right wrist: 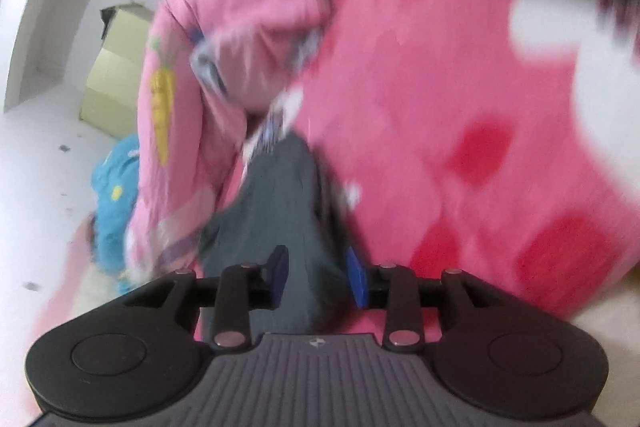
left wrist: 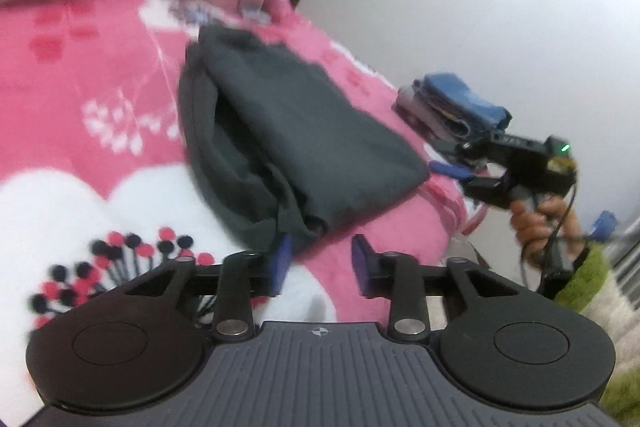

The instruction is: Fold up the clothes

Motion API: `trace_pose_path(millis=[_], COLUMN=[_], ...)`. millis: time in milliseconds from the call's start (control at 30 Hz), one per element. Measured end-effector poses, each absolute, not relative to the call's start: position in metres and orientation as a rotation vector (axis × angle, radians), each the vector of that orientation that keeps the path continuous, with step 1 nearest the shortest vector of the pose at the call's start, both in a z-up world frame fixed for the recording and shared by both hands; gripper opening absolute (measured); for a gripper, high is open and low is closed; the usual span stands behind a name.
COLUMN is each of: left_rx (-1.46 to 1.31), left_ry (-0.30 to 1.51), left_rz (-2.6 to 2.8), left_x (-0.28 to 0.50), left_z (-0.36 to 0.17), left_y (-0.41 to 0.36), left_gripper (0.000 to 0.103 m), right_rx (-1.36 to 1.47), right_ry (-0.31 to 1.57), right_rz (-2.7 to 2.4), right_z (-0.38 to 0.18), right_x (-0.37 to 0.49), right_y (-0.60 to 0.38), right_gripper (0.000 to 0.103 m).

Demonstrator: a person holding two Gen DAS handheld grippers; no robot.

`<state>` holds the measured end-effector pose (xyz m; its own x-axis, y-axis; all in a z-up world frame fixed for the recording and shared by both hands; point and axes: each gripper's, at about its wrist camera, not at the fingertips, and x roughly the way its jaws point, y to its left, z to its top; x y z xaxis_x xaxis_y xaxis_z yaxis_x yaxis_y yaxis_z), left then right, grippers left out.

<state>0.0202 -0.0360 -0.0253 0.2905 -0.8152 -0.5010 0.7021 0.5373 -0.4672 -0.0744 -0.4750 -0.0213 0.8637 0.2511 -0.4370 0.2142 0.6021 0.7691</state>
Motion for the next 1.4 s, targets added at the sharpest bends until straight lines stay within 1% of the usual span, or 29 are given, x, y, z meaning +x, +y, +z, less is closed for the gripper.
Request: trace_pose_path(millis=[33,67,100,167,233,367,467,567,600,633,667,700,733,767,867,900,1033,1133,1200,1233,1400], left_rx=[-0.149,-0.127,-0.1,-0.041,0.008,0.037,0.049,0.056,0.059,0.062,0.068,0.074,0.079,0.083,0.072,0.067,0.032,0.013,0.001,-0.006,-0.037], left_ry=[0.746,0.722,0.708,0.698,0.707,0.699,0.646,0.601,0.588,0.576,0.567,0.559,0.55,0.545,0.576,0.582,0.583,0.58,0.578,0.577,0.57], left_rz=[-1.008,-0.993,-0.967,-0.905,-0.858,-0.805,-0.745,-0.737,-0.742,-0.747,-0.749,-0.752,-0.754,-0.756,-0.718,-0.7,-0.713,-0.761,-0.792,-0.808,-0.886], left_x=[0.017,0.014,0.012,0.01,0.011,0.011,0.009,0.009,0.008,0.009,0.01,0.012,0.014,0.016,0.031,0.037,0.05,0.055,0.058,0.059,0.067], left_z=[-0.023,-0.02,-0.019,-0.019,-0.022,-0.028,-0.031,-0.034,-0.034,-0.034,-0.035,-0.035,-0.035,-0.036,-0.036,-0.036,-0.037,-0.04,-0.041,-0.042,-0.046], left_y=[-0.036,-0.036,-0.038,-0.04,-0.04,-0.031,-0.023,-0.025,-0.026,-0.027,-0.03,-0.033,-0.035,-0.038,-0.047,-0.049,-0.053,-0.058,-0.061,-0.062,-0.07], left_gripper=[0.04,0.043,0.049,0.054,0.054,0.054,0.053,0.052,0.052,0.052,0.052,0.052,0.052,0.052,0.051,0.05,0.049,0.048,0.044,0.043,0.042], right_rx=[0.879,0.823,0.765,0.614,0.46,0.218,0.093,-0.014,-0.031,-0.046,-0.055,-0.047,-0.016,0.03,0.173,0.203,0.304,0.353,0.374,0.382,0.401], right_ry=[0.524,0.506,0.514,0.566,0.62,0.75,0.79,0.806,0.814,0.829,0.846,0.856,0.861,0.858,0.818,0.807,0.772,0.745,0.728,0.72,0.717], right_rz=[0.009,0.006,0.034,0.112,0.186,0.276,0.283,0.254,0.249,0.242,0.228,0.219,0.213,0.207,0.2,0.201,0.215,0.231,0.233,0.235,0.251], right_z=[-0.007,0.005,0.014,0.026,0.037,0.024,0.013,0.003,0.0,-0.004,-0.008,-0.012,-0.013,-0.013,-0.007,-0.005,0.001,0.004,0.004,0.003,0.0], right_x=[-0.078,-0.079,-0.073,-0.052,-0.029,0.014,0.034,0.04,0.043,0.048,0.054,0.059,0.061,0.062,0.056,0.054,0.047,0.044,0.043,0.042,0.042], right_y=[-0.469,-0.462,-0.448,-0.408,-0.367,-0.287,-0.252,-0.236,-0.234,-0.232,-0.231,-0.233,-0.236,-0.242,-0.261,-0.266,-0.283,-0.289,-0.29,-0.29,-0.29], right_gripper=[0.036,0.041,0.05,0.058,0.058,0.057,0.057,0.057,0.055,0.051,0.038,0.028,0.008,0.005,0.004,0.004,0.004,0.004,0.004,0.004,0.005])
